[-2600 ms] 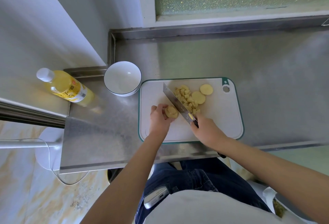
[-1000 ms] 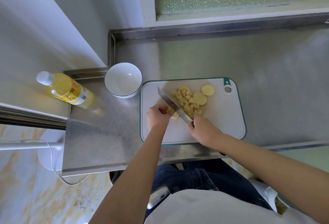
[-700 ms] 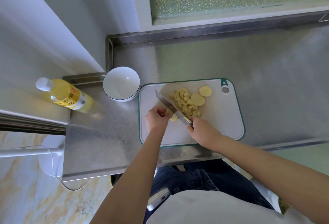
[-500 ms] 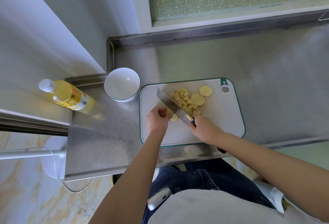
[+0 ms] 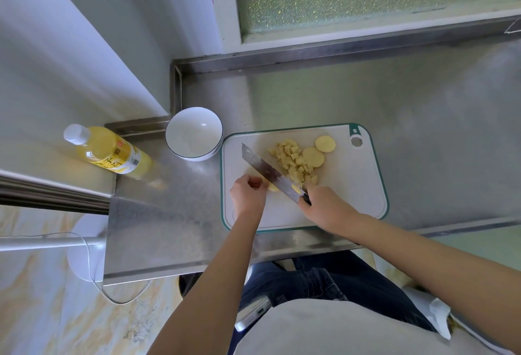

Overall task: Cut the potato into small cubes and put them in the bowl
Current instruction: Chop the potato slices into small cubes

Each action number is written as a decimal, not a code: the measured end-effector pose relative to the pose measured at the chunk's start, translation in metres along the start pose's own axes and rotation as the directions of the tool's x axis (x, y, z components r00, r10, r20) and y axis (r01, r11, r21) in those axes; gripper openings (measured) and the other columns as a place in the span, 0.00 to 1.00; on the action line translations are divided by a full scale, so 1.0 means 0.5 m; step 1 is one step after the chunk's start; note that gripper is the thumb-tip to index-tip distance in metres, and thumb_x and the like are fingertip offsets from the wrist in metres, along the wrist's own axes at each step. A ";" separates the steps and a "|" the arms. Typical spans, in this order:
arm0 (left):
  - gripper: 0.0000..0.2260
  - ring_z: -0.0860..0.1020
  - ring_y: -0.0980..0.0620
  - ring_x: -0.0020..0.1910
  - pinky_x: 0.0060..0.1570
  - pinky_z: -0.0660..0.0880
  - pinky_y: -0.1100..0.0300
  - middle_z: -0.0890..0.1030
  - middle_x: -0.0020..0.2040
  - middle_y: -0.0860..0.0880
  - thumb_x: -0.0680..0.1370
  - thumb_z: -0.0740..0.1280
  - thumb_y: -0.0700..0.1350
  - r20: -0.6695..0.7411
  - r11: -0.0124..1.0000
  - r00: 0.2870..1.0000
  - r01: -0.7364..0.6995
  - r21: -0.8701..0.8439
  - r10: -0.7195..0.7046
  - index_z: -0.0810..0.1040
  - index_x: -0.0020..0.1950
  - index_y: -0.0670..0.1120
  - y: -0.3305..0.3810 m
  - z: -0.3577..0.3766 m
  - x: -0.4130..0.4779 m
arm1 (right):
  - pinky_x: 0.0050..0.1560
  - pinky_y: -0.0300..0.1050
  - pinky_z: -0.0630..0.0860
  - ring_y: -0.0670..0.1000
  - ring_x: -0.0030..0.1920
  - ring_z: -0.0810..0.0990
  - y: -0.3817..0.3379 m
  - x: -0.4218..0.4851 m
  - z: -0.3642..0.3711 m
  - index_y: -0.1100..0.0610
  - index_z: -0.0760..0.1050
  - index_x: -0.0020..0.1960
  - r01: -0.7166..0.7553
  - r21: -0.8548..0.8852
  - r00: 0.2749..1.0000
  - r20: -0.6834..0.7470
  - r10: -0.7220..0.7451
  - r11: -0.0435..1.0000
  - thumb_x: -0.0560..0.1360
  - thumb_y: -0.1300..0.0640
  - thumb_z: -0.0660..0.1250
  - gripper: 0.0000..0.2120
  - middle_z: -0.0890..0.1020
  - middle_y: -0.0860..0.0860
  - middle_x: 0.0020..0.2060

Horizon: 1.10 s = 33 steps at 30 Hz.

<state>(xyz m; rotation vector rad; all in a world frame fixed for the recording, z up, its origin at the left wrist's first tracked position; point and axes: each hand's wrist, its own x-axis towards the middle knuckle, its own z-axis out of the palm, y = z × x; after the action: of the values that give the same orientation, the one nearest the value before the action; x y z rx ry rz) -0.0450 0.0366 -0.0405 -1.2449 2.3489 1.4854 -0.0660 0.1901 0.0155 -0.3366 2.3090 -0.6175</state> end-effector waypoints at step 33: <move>0.03 0.79 0.47 0.41 0.42 0.77 0.58 0.81 0.40 0.49 0.72 0.69 0.39 0.003 0.998 0.999 0.043 -0.041 -0.043 0.81 0.44 0.44 0.005 0.005 -0.005 | 0.39 0.44 0.63 0.55 0.39 0.70 -0.004 0.012 0.026 0.62 0.67 0.49 -0.039 -0.037 0.999 0.005 0.039 0.999 0.80 0.60 0.53 0.07 0.74 0.58 0.38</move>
<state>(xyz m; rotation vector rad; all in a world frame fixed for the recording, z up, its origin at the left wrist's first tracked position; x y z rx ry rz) -0.0458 0.0405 -0.0390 -1.2936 2.2867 1.5284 -0.0608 0.1815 0.0050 -0.3095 2.3182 -0.5549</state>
